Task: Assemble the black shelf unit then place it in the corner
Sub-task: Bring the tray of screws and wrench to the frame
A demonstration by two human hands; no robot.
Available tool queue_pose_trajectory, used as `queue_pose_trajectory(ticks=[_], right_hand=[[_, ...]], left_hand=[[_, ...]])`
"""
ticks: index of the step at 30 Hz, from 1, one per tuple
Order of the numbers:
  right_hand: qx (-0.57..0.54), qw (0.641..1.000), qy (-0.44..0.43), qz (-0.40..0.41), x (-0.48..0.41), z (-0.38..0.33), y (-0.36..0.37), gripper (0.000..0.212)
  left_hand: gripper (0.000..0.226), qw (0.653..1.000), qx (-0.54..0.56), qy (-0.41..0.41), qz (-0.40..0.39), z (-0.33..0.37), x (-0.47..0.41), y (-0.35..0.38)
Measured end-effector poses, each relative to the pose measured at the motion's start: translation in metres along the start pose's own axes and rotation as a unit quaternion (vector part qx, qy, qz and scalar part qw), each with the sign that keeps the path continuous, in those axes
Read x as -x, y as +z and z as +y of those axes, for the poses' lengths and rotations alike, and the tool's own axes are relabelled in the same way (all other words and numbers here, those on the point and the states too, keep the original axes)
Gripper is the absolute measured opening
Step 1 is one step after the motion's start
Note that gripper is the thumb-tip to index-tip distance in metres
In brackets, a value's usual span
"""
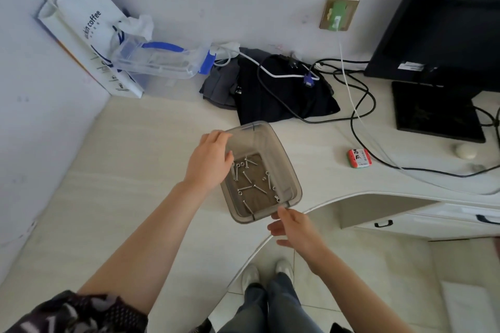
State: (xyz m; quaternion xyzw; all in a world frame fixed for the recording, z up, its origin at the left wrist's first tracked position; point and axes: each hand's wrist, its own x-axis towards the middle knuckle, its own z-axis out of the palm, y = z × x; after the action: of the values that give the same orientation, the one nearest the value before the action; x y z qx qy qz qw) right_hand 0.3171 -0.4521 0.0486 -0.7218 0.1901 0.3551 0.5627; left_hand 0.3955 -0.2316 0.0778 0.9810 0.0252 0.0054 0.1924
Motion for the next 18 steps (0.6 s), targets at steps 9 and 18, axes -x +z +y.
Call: queue_pose_trajectory(ticks=[9,18], right_hand=[[-0.146,0.986,0.062,-0.057,-0.01,-0.013,-0.013,0.034],[-0.104,0.993,0.05,-0.029,-0.018,-0.017,-0.04,0.015]], left_hand=[[0.059,0.995,0.008,-0.045,-0.085,-0.002,-0.041,0.019],[0.055,0.99,0.005,-0.099,-0.102,-0.004,-0.029,0.024]])
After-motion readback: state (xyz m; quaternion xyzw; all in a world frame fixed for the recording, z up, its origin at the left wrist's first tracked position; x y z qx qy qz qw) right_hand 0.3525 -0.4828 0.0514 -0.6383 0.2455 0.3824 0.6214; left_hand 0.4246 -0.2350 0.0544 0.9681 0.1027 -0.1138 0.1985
